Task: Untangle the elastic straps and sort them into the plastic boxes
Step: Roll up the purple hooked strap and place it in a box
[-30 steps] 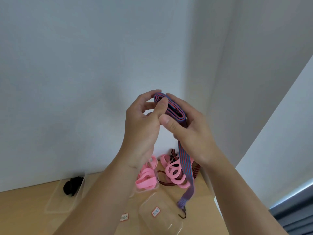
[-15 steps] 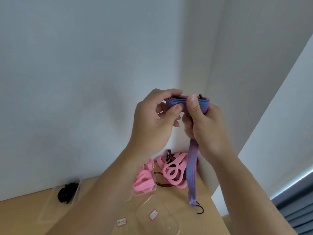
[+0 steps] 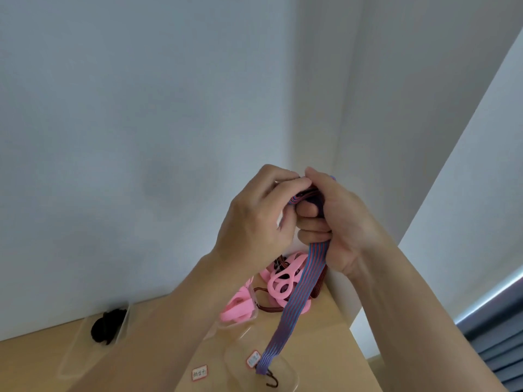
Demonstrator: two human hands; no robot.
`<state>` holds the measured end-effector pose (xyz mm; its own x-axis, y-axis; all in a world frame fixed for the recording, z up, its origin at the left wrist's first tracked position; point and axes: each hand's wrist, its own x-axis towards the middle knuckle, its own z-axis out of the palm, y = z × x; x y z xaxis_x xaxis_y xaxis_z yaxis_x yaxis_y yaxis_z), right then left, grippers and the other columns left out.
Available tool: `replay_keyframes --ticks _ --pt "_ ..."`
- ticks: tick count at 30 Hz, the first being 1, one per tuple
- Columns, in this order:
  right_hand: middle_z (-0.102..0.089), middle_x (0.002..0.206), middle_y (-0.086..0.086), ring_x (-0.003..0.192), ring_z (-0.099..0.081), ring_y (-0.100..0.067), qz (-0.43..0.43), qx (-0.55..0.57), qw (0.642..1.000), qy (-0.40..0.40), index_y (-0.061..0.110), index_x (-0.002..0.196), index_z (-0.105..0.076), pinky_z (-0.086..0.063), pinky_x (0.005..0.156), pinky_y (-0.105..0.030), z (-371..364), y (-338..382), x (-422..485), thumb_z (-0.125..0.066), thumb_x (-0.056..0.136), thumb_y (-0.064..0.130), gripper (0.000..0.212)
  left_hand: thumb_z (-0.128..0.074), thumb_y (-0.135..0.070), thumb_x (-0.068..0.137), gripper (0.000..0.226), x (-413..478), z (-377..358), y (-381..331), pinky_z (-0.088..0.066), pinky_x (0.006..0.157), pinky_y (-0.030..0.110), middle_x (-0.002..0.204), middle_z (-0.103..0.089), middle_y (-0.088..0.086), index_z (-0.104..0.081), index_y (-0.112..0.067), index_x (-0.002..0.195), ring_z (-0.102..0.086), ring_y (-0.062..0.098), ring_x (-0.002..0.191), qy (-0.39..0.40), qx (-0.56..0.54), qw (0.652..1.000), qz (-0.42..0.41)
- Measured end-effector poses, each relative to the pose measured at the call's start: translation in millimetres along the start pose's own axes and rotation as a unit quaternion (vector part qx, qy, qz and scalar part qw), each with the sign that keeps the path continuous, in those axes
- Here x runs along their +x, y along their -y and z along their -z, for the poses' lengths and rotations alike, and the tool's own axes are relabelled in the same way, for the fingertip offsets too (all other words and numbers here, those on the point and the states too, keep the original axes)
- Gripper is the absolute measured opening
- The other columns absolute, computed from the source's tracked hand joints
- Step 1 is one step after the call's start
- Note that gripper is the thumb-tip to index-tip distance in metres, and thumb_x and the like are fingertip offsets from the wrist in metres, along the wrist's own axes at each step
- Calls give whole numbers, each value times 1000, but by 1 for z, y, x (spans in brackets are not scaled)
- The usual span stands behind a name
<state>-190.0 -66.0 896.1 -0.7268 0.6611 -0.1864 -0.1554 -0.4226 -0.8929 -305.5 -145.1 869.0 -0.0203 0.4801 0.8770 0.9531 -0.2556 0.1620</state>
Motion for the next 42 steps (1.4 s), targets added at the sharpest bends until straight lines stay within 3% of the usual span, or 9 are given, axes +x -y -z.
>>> replay_keyframes --ticks 3,6,13,22,27,32,35,38,42 --pt "-38 52 1 41 -17 -9 42 -26 999 20 15 70 -58 -18 35 -17 7 1 2 -49 103 40 42 -68 -4 85 29 2 11 -7 -52 70 23 107 -65 3 -70 -15 112 -66 13 78 41 -194 962 187" --pt "-40 52 0 42 -16 -9 76 -65 994 50 16 67 -60 -19 37 -18 9 0 1 -47 104 41 46 -68 -22 92 12 13 18 -12 -54 59 30 87 -67 -2 -64 -14 99 -68 21 62 25 -331 846 418" --pt "-37 60 -10 53 -13 -19 161 -159 965 129 17 68 -61 -12 46 -30 14 1 -7 -43 104 41 46 -70 -25 86 24 27 37 -11 -58 63 27 82 -73 12 -68 -5 100 -70 23 64 104 -461 721 506" --pt "-50 56 -2 42 -38 -8 146 -171 972 68 9 84 -62 -30 40 -14 18 2 -17 -40 108 36 42 -73 -10 93 17 21 24 -25 -57 57 27 84 -74 4 -75 -16 108 -71 13 67 51 -304 853 422" --pt "-53 57 -1 39 -40 -10 -2 -24 1000 -3 13 80 -68 -28 35 -19 1 -9 -23 -48 103 50 48 -76 -10 87 16 2 5 -33 -58 69 32 89 -68 3 -77 -15 101 -67 12 76 -57 -44 971 227" --pt "-45 53 2 35 -35 -11 -96 -19 995 14 19 78 -62 -30 35 -19 2 0 -25 -43 95 70 56 -72 4 89 16 -18 3 -21 -55 64 41 90 -68 14 -79 -1 102 -66 31 75 -46 96 994 27" --pt "-43 50 3 34 -34 -9 -102 -31 994 23 18 89 -64 -31 35 -18 5 0 -25 -46 100 52 40 -73 10 85 19 -24 8 -19 -57 69 38 93 -71 15 -79 1 101 -67 34 82 -18 121 991 -45" --pt "-45 51 1 36 -32 -10 -77 -39 996 35 17 80 -62 -31 36 -19 6 -6 -26 -48 102 42 36 -72 4 88 15 -27 19 -19 -53 84 25 100 -68 12 -78 -2 101 -67 28 90 4 36 999 7" --pt "-50 54 -2 40 -33 -12 -19 -80 993 84 13 86 -67 -29 37 -20 5 -12 -30 -48 103 43 40 -73 -28 88 17 -21 31 -34 -57 71 26 95 -63 -2 -65 -20 100 -68 15 80 -10 -189 925 329"
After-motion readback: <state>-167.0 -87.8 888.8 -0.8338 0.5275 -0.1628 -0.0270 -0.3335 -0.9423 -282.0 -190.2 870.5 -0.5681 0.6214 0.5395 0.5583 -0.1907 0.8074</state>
